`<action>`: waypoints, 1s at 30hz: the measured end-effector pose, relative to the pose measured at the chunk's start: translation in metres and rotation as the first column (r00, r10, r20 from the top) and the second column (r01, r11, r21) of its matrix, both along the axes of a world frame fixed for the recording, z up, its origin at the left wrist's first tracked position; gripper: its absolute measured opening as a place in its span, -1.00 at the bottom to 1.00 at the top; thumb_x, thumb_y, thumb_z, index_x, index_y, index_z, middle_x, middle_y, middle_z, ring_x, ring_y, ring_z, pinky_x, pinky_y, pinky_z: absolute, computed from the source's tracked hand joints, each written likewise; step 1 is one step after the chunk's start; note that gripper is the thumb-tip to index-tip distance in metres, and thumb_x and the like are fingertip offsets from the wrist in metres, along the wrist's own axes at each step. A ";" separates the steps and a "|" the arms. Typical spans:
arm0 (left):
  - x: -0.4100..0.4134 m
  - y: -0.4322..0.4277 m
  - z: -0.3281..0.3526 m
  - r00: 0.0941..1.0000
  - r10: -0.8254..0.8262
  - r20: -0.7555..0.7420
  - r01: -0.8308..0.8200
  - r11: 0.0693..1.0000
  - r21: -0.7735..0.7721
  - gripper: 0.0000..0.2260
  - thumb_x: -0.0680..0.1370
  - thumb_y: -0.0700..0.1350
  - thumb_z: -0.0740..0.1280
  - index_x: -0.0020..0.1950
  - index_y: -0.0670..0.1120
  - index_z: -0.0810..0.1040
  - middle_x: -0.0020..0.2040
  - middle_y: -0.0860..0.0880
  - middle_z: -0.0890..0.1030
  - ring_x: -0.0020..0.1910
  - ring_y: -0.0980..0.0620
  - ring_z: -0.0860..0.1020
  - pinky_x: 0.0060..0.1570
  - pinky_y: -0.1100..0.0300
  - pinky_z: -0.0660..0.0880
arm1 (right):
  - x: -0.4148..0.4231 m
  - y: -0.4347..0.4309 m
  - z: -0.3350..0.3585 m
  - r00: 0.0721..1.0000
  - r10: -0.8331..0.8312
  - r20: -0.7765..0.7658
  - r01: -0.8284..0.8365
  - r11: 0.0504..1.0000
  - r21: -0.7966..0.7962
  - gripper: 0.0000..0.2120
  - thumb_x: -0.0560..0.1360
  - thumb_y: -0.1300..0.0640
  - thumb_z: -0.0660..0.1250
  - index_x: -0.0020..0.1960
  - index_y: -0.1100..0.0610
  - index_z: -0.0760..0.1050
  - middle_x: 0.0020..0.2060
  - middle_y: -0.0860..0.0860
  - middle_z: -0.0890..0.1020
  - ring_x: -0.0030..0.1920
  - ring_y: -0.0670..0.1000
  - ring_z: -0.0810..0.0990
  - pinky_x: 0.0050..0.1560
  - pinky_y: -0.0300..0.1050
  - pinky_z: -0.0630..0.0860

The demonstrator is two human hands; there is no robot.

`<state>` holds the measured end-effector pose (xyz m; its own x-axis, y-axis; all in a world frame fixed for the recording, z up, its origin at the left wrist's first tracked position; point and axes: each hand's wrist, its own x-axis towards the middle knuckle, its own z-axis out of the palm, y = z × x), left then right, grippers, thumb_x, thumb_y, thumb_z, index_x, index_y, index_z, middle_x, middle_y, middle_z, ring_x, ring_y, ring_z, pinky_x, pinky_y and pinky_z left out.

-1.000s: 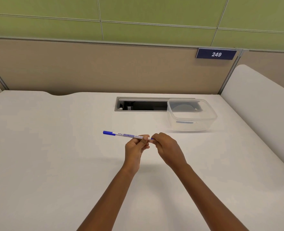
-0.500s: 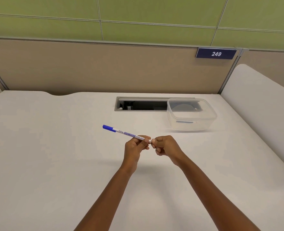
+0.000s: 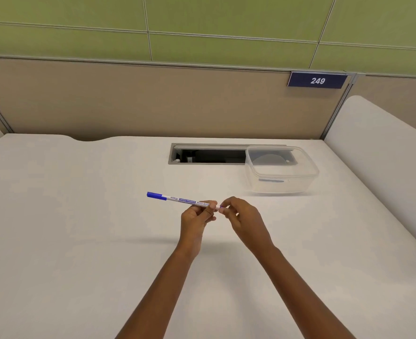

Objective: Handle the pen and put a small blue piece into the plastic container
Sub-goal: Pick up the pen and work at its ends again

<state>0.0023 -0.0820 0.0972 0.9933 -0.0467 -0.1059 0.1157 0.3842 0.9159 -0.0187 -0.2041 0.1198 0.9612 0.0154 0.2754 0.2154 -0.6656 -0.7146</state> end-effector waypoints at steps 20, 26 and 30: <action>-0.007 -0.001 -0.003 0.994 -0.043 0.101 0.024 0.983 0.181 -0.85 0.46 -0.31 0.33 -0.23 -0.09 0.61 -0.39 0.12 0.65 -0.44 0.23 0.50 -0.35 0.41 0.47 | 0.000 -0.011 0.011 0.742 0.347 -0.573 0.216 0.686 0.695 -0.70 0.55 0.21 0.14 -0.32 0.19 0.51 -0.58 -0.07 0.45 -0.49 -0.10 0.46 -0.46 -0.32 0.39; -0.007 -0.003 -0.005 0.999 0.003 -0.041 -0.003 1.000 0.000 -0.89 0.48 -0.24 0.33 -0.21 -0.10 0.61 -0.38 0.08 0.67 -0.37 0.23 0.57 -0.33 0.40 0.50 | -0.004 -0.006 0.005 0.956 -0.016 -0.294 0.136 0.910 0.392 -0.70 0.57 0.20 0.11 -0.23 0.12 0.55 -0.48 0.00 0.48 -0.42 -0.07 0.44 -0.44 -0.37 0.38; -0.007 -0.003 -0.003 0.994 0.013 -0.112 -0.024 0.995 -0.101 -0.90 0.49 -0.25 0.31 -0.20 -0.15 0.60 -0.39 0.04 0.68 -0.34 0.17 0.61 -0.36 0.39 0.51 | -0.008 -0.002 0.005 0.996 -0.059 -0.065 0.065 0.995 0.082 -0.89 0.50 0.21 0.24 -0.10 0.15 0.55 -0.32 0.03 0.58 -0.28 0.00 0.51 -0.28 -0.34 0.36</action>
